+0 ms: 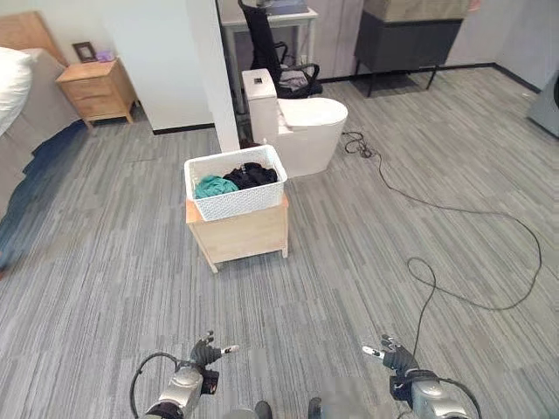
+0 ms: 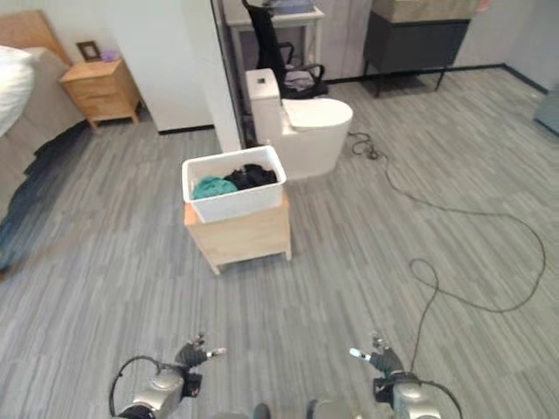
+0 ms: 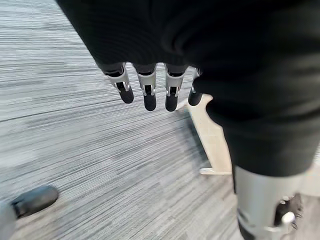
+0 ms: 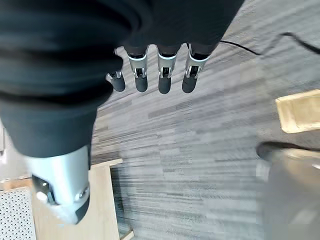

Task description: Grab the laundry basket,head to the washer,open it,put in the laundry and shut it.

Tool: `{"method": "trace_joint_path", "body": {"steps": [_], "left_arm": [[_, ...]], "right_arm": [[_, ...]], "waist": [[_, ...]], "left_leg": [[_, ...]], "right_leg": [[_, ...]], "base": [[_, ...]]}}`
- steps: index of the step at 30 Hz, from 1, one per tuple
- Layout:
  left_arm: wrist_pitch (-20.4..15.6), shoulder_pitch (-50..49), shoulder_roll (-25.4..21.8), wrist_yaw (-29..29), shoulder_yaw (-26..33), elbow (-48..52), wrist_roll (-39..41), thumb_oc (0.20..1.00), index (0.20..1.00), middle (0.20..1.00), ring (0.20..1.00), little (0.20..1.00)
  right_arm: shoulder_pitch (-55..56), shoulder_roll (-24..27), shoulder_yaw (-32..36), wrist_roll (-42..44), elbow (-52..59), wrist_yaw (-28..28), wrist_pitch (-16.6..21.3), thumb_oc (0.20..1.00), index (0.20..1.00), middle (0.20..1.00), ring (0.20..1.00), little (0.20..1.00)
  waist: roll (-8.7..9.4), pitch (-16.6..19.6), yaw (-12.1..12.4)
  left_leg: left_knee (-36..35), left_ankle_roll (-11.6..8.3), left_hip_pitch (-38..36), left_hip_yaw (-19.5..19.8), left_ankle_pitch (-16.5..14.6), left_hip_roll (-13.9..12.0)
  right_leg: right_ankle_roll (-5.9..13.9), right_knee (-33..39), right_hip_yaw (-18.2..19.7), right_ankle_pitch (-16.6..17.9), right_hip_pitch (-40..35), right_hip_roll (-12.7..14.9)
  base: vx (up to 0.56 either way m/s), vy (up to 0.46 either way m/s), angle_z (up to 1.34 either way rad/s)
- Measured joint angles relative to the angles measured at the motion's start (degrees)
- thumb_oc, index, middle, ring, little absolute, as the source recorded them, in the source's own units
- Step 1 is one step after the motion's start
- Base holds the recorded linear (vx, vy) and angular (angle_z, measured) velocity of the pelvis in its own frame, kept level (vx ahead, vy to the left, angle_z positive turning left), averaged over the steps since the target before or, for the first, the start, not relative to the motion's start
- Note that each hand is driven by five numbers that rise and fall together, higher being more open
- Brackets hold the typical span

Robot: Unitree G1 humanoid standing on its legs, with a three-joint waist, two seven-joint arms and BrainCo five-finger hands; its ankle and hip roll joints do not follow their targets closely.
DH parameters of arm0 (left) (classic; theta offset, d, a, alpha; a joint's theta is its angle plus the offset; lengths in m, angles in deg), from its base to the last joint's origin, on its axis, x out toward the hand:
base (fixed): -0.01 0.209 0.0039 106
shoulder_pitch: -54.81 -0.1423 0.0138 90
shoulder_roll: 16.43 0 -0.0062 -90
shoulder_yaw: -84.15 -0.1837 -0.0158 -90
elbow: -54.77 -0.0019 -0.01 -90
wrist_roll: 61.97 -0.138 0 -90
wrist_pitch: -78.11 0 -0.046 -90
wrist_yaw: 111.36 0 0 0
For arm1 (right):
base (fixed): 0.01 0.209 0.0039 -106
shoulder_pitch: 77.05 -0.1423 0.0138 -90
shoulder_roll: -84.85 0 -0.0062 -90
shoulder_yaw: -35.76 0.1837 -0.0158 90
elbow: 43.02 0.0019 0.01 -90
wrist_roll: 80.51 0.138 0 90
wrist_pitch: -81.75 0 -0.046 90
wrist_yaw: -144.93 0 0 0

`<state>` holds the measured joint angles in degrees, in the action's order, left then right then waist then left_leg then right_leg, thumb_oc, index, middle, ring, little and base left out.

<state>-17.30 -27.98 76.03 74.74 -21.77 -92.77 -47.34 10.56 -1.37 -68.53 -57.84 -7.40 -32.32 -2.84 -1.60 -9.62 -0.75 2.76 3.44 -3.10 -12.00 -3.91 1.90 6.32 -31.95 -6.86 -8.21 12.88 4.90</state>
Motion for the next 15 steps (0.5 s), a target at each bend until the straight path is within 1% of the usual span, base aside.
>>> {"method": "trace_joint_path", "body": {"steps": [1, 2, 4, 5, 6, 7, 8, 9, 10, 11, 12, 13, 14, 15], "left_arm": [[0.01, -0.59, 0.03, -0.02, 0.1, 0.54, -0.03, 1.0, 1.0, 1.0, 1.0, 1.0], [0.04, -0.76, 0.15, -0.02, 0.19, 0.51, -0.04, 1.0, 1.0, 1.0, 1.0, 1.0], [0.04, -0.7, 0.05, -0.03, 0.23, 0.06, -0.06, 1.0, 1.0, 1.0, 1.0, 1.0], [0.11, -0.78, 0.25, -0.04, 0.18, -0.51, -0.09, 1.0, 1.0, 1.0, 1.0, 1.0], [0.11, -0.68, 0.31, -0.06, 0.2, -0.73, -0.15, 1.0, 1.0, 1.0, 1.0, 1.0], [0.1, -0.3, 0.28, -0.08, 0.2, -1.21, -0.5, 1.0, 1.0, 1.0, 1.0, 1.0], [0.12, 0.32, 0.3, -0.08, 0.19, -2.29, -1.32, 1.0, 1.0, 1.0, 1.0, 1.0], [0.12, 0.97, 0.37, -0.1, 0.18, -3.26, -1.34, 1.0, 1.0, 1.0, 1.0, 1.0], [0.07, 1.24, 0.43, -0.15, 0.15, -3.78, -1.33, 1.0, 1.0, 1.0, 1.0, 1.0], [0.05, 0.99, 0.43, -0.17, 0.11, -4.29, -1.33, 1.0, 1.0, 1.0, 1.0, 1.0], [0.1, 0.51, 0.48, -0.21, 0.13, -4.53, -1.28, 1.0, 1.0, 1.0, 1.0, 1.0], [0.1, 0.27, 0.63, -0.28, 0.09, -4.52, -1.28, 1.0, 1.0, 1.0, 1.0, 1.0], [0.09, -0.18, 1.05, -0.35, -0.24, -4.42, -1.28, 1.0, 1.0, 1.0, 1.0, 1.0], [0.1, -0.59, 1.83, -0.46, -0.67, -4.54, -1.26, 1.0, 1.0, 1.0, 1.0, 1.0]], "right_arm": [[0.29, 0.01, 0.04, -0.01, 0.48, 0.02, -0.01, 1.0, 1.0, 1.0, 1.0, 1.0], [0.87, 0.04, 0.07, -0.02, 1.46, 0.02, -0.01, 1.0, 1.0, 1.0, 1.0, 1.0], [1.23, -0.2, 0.03, -0.28, 1.77, 0.09, -0.04, 1.0, 1.0, 1.0, 1.0, 1.0], [1.37, -0.23, 0.03, -0.52, 1.59, 0.07, -0.06, 1.0, 1.0, 1.0, 1.0, 1.0], [1.32, -0.27, 0.03, -0.52, 1.6, 0.08, -0.06, 1.0, 1.0, 1.0, 1.0, 1.0], [1.34, -0.29, 0.03, -0.49, 1.62, 0.05, -0.06, 1.0, 1.0, 1.0, 1.0, 1.0], [1.36, -0.31, 0.04, -0.48, 1.64, 0.03, -0.06, 1.0, 1.0, 1.0, 1.0, 1.0], [1.54, -0.34, 0.08, -0.47, 1.77, 0.0, -0.06, 1.0, 1.0, 1.0, 1.0, 1.0], [1.98, -0.44, 0.09, -0.46, 1.73, -0.01, -0.09, 1.0, 1.0, 1.0, 1.0, 1.0], [2.46, -0.69, 0.11, -0.46, 1.75, -0.01, -0.09, 1.0, 1.0, 1.0, 1.0, 1.0], [3.04, -0.95, 0.12, -0.46, 1.81, 0.0, -0.09, 1.0, 1.0, 1.0, 1.0, 1.0], [3.93, -1.01, 0.14, -0.47, 1.98, 0.03, -0.1, 1.0, 1.0, 1.0, 1.0, 1.0], [5.64, -0.97, 0.21, -0.47, 2.29, 0.04, -0.13, 1.0, 1.0, 1.0, 1.0, 1.0], [6.61, -0.81, 0.41, -0.46, 2.08, 0.02, -0.16, 1.0, 1.0, 1.0, 1.0, 1.0]], "waist": [[-0.05, 0.03, -0.51], [-0.14, 0.09, -0.69], [0.01, -0.05, -0.76], [0.49, -0.05, -1.55], [0.63, 0.03, -1.99], [1.08, 0.15, -2.29], [1.51, 0.14, -3.02], [1.77, 0.18, -3.7], [2.3, 0.36, -4.5], [2.84, 0.65, -4.69], [3.15, 1.08, -5.07], [3.33, 1.68, -5.25], [2.96, 2.93, -5.36], [1.53, 3.83, -5.96]], "left_leg": [[-0.49, 0.13, -0.13, 0.02, -0.08, 0.39], [-1.23, 0.27, -0.09, 0.2, -0.01, 0.57], [-1.65, 0.85, 0.29, 0.27, 0.35, 0.68], [-2.37, 0.91, 0.09, 0.38, 0.31, 0.74], [-2.99, 0.93, 0.08, 0.49, 0.32, 0.61], [-3.08, 1.39, 0.13, 0.59, 0.53, 0.63], [-3.1, 1.9, 0.15, 0.97, 0.15, 0.68], [-3.23, 2.22, 0.08, 1.88, -0.23, 0.84], [-3.63, 1.59, -1.05, 2.48, -0.61, 0.94], [-4.58, 0.71, -3.0, 2.57, -1.27, 1.02], [-5.09, -0.05, -4.32, 3.24, -2.29, 1.01], [-5.24, -0.6, -5.15, 3.92, -3.19, 0.86], [-5.69, -2.36, -6.63, 5.57, -4.37, 0.15], [-6.61, -3.34, -8.03, 7.1, -5.1, -1.82]], "right_leg": [[0.55, 0.75, -0.32, -0.28, 0.47, 0.14], [0.65, 2.71, 0.32, -0.35, 0.94, 0.09], [0.71, 7.57, 0.28, -0.22, 1.1, 0.1], [1.03, 11.69, 0.26, 0.22, 1.79, -0.62], [1.16, 14.91, 1.39, 1.64, 2.75, -1.41], [2.15, 17.9, 3.08, 3.13, 3.86, -2.42], [2.09, 21.9, 4.44, 5.65, 4.65, -2.84], [2.69, 26.66, 4.46, 8.21, 5.14, -2.8], [3.34, 31.05, 4.3, 10.25, 5.18, -2.48], [3.17, 32.88, 3.55, 12.06, 5.17, -2.04], [3.24, 33.14, 2.83, 12.81, 4.97, -1.42], [3.18, 32.36, 2.98, 12.86, 4.82, -0.79], [2.5, 29.35, 2.78, 13.85, 4.96, -0.7], [1.12, 27.37, 2.28, 15.11, 4.81, -2.23]], "base": [[0.13, 0.017, -0.26], [0.09, -0.012, -0.11], [0.16, -0.034, -0.01], [0.25, -0.047, 0.01], [0.29, -0.059, -0.03], [0.17, -0.034, 0.06], [0.18, -0.045, 0.19], [0.18, -0.036, 0.37], [0.26, -0.063, 0.33], [0.28, -0.071, 0.25], [0.27, -0.085, 0.23], [0.27, -0.109, 0.46], [0.17, -0.079, 0.63], [0.26, -0.154, 0.75]]}}
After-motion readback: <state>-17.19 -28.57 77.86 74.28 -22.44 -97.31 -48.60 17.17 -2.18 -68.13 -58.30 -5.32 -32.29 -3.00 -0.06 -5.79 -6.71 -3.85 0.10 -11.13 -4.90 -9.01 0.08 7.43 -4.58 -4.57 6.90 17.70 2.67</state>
